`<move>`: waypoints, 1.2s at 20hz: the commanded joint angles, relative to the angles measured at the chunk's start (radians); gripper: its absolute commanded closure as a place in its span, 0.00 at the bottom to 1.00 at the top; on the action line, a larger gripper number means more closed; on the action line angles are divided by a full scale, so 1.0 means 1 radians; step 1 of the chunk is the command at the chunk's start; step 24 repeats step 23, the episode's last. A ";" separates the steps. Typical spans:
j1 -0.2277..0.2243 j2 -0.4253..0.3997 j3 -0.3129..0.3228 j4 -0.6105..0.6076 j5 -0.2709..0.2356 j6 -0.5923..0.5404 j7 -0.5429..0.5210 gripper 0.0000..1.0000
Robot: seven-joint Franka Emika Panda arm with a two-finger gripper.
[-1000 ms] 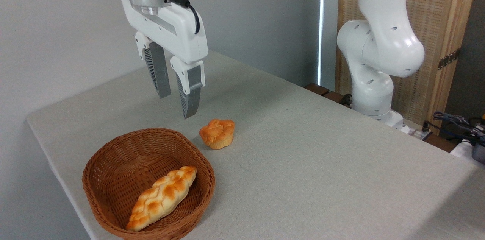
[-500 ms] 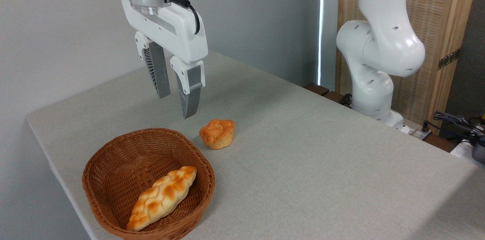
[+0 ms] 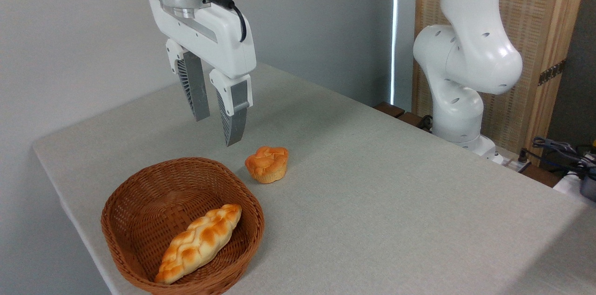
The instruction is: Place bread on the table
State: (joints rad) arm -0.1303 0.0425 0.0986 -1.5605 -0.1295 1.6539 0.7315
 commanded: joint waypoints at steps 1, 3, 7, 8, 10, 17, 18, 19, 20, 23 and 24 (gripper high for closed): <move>0.005 0.002 0.000 0.022 0.014 -0.039 -0.014 0.00; 0.032 0.005 -0.020 0.023 0.016 -0.039 -0.015 0.00; 0.087 0.002 -0.089 0.020 0.027 -0.039 -0.012 0.00; 0.086 0.002 -0.089 0.020 0.034 -0.039 -0.011 0.00; 0.087 0.002 -0.089 0.020 0.039 -0.037 -0.011 0.00; 0.080 -0.001 -0.122 0.020 0.107 -0.052 -0.012 0.00; 0.080 -0.003 -0.122 0.020 0.107 -0.052 -0.012 0.00; 0.080 -0.004 -0.119 0.020 0.107 -0.052 -0.012 0.00; 0.080 -0.006 -0.115 0.020 0.107 -0.052 -0.012 0.00; 0.080 -0.006 -0.112 0.020 0.103 -0.052 -0.015 0.00; 0.080 -0.006 -0.112 0.020 0.103 -0.052 -0.015 0.00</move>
